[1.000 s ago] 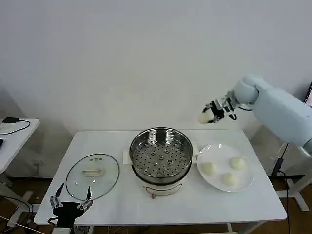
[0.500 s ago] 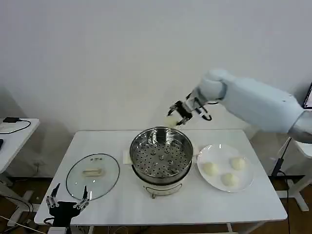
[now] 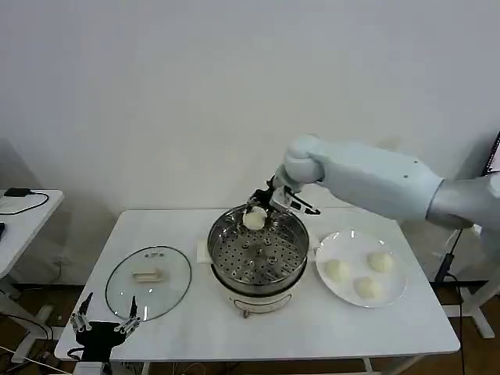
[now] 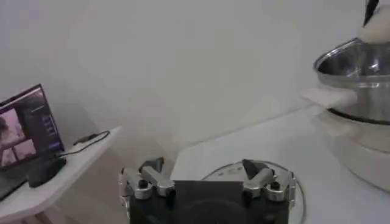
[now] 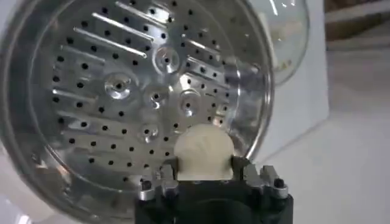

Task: Take steamed baozi put them in steamer then cover it.

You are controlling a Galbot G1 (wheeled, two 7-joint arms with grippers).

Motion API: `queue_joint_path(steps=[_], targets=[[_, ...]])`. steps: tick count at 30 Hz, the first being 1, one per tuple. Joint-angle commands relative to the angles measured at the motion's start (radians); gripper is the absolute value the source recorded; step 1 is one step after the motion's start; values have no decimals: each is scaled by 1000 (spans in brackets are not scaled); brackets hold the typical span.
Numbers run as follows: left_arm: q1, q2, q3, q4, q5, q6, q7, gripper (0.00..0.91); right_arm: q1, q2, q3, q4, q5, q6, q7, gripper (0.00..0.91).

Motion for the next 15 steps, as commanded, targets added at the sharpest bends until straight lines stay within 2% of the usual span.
queue_joint_path(steps=[1,15], targets=[[0,0,0,0,0,0,0,907,-36,36,-15,-46,-133,79,32,584],[6,-2,-5,-2,1,-2,0,907,-128,74,58,-166,-259,139,109,595]])
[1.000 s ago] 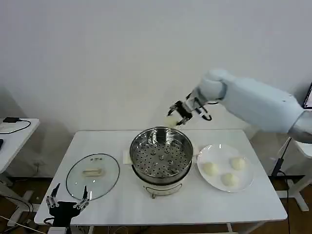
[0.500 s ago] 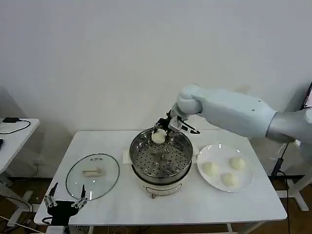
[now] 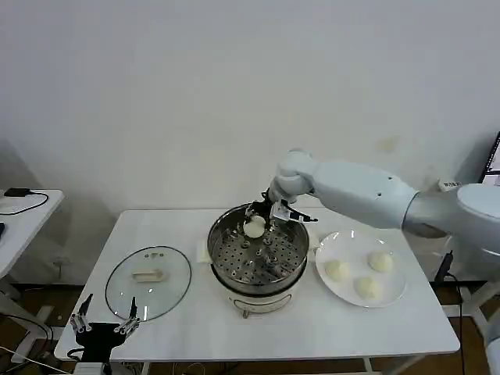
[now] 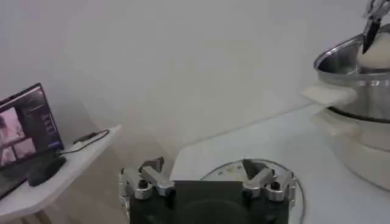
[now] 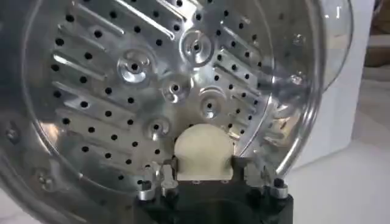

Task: Take steamed baozi put them in steamer then cover it.

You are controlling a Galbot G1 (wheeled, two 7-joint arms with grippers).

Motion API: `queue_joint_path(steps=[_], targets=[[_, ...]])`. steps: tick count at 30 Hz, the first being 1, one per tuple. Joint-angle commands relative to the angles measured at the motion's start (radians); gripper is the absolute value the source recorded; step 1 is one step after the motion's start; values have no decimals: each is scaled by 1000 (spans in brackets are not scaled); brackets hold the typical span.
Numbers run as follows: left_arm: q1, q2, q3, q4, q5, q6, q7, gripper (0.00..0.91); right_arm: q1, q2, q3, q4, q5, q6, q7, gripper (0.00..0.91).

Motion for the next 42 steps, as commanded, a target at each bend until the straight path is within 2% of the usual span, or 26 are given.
queue_joint_path(steps=[1,5,7,8,9,14,16,19,20,21,24,27,28,29,36,39,42], targets=[[1,1,-1,-3,1,-1,0,907,-37,21,22,-59,-79,36,32,595],[1,0,-2,-3,1,-1,-1,907,-37,35,25,-73,-85,41,36,595],[1,-2,0,-3,0,-1,-1,907,-37,40,24,-75,-83,42,36,695],[1,-2,0,-4,0,-1,-1,907,-37,42,23,-75,-84,43,36,867],[1,-3,1,-3,1,-1,-1,907,-37,44,23,-74,-82,43,36,907],[-1,-3,4,-4,1,0,-1,907,-19,38,12,-48,-31,32,34,907],[-1,-4,5,-3,1,0,-1,907,7,23,7,-9,15,18,24,907],[0,-3,13,-3,3,-1,0,907,70,-26,-11,78,119,-43,-12,907],[0,-3,15,-3,4,-1,-1,907,96,-47,-18,111,134,-72,-19,907],[-1,-2,19,-5,5,0,0,907,125,-71,-36,142,206,-102,-31,907],[-1,2,27,-12,5,1,0,907,213,-175,-56,253,322,-205,-54,907],[2,12,33,-17,3,4,3,907,280,-283,-71,342,374,-308,-61,907],[1,18,33,-17,2,6,4,907,295,-307,-79,356,384,-320,-63,907],[0,27,33,-18,0,8,5,907,320,-378,-106,398,401,-386,-67,907],[0,64,48,-23,4,11,8,907,350,-684,-181,466,377,-529,-92,907],[-1,74,65,-23,10,11,9,907,326,-773,-195,497,395,-591,-111,907],[-7,88,70,-22,12,11,11,907,276,-816,-206,526,431,-643,-133,907]])
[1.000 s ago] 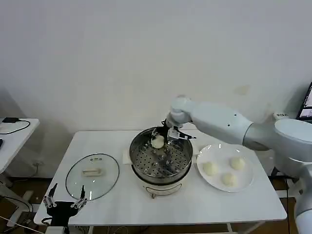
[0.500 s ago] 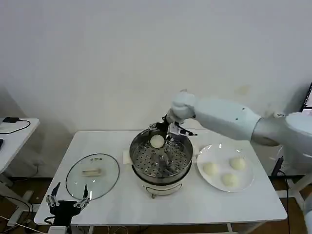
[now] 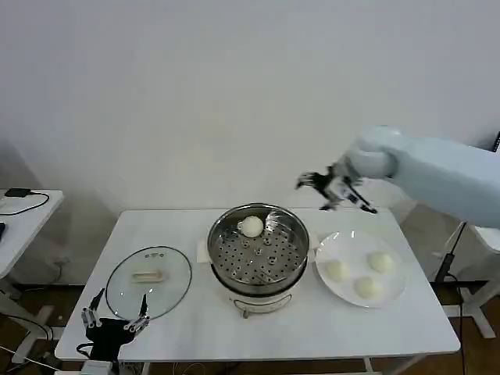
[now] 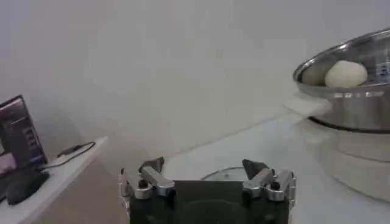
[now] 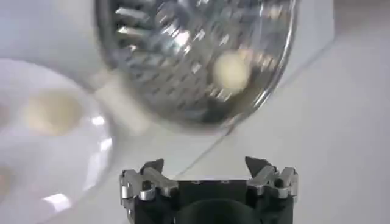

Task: Take steamed baozi put them in steamer then cover it.

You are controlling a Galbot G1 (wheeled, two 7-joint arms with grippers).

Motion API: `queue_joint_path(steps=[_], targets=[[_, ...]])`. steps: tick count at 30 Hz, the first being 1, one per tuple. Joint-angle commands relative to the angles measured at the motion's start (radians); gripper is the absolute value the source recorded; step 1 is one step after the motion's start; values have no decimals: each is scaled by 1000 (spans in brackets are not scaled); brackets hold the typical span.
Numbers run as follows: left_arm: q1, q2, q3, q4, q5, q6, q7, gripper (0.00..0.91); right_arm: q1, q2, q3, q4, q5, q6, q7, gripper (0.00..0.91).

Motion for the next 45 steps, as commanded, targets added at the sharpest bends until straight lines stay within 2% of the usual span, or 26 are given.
queue_joint_path(steps=[1,5,9,14,20,33,45], targets=[[-4,31,14,-1,3,1,1,907,1,-236,-49,107,70,-177,-34,907],[-12,50,-8,-1,-7,5,4,907,-102,-246,-25,125,97,-231,-65,907],[-14,52,-31,-1,-13,5,5,907,-170,-219,-15,95,107,-246,-72,907],[-13,44,-55,-5,-18,5,7,907,-306,-137,69,-10,134,-256,-79,907],[-25,31,-59,-8,-15,13,11,907,-419,-27,147,-127,117,-271,-76,907],[-25,32,-76,10,-14,12,15,907,-550,139,279,-300,95,-252,-76,907],[-29,29,-75,19,-14,11,15,907,-577,189,295,-372,56,-245,-71,907]])
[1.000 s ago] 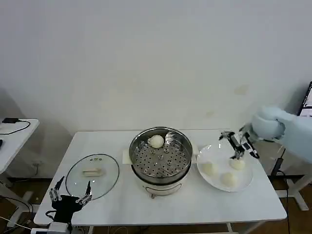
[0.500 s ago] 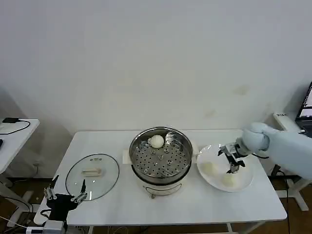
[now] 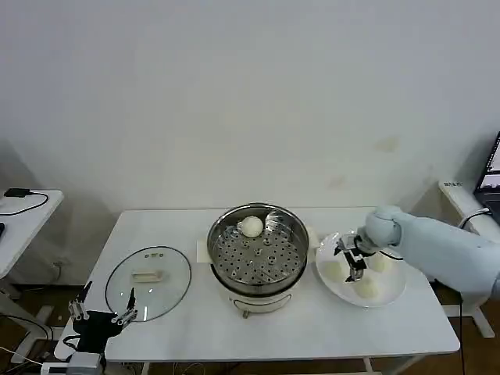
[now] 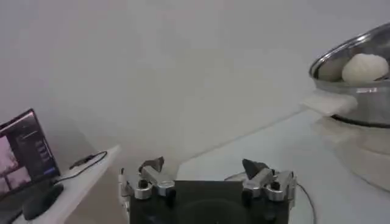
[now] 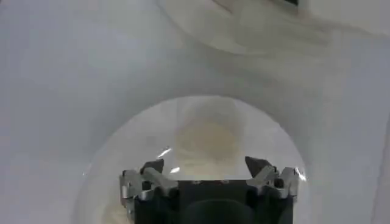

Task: Take steamed baozi put them in steamer then cover it.

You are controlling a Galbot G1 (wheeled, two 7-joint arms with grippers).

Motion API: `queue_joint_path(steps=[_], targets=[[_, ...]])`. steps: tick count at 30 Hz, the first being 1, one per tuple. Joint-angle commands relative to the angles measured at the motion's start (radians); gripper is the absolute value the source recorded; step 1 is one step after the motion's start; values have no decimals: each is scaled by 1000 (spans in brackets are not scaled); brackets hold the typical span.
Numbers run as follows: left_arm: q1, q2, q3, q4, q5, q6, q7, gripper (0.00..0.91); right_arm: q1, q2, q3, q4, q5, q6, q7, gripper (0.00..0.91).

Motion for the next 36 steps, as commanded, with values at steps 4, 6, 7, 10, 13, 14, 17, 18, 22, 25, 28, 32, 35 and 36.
queue_joint_path(steps=[4,6,7,10,13,14,17,18,22,25,28,32,35,36], targets=[[-1,-3,-1,0,1,-1,-1,907,-45,48,36,-69,-25,-1,3,867],[0,-3,0,-1,2,-1,-1,907,-48,51,38,-73,-24,-3,5,816],[0,-3,1,-2,2,-1,-1,907,-52,53,42,-76,-25,-8,9,806],[1,-4,1,-4,3,-1,-1,907,-54,54,45,-74,-27,-11,10,746],[3,-3,1,-7,3,-1,-1,907,-55,53,47,-73,-26,-10,11,685],[4,-3,1,-7,3,-1,-1,907,-55,52,47,-71,-26,-11,11,645],[4,-4,0,-8,3,-2,-1,907,-55,49,49,-67,-25,-13,12,625],[4,-4,1,-9,3,-2,-1,907,-53,48,49,-65,-25,-14,13,615],[6,-6,3,-14,3,-2,-1,907,-39,33,47,-45,-16,-17,11,625],[7,-6,6,-18,3,-1,-1,907,-1,7,39,-12,-4,-23,8,625],[4,-2,8,-21,3,1,0,907,58,-32,10,18,13,-27,6,625],[0,6,10,-23,2,1,1,907,169,-91,-5,54,53,-30,6,625],[-2,12,15,-23,2,1,1,907,256,-121,-44,95,88,-37,6,625],[-2,13,18,-23,2,1,1,907,273,-126,-51,108,95,-39,6,625]])
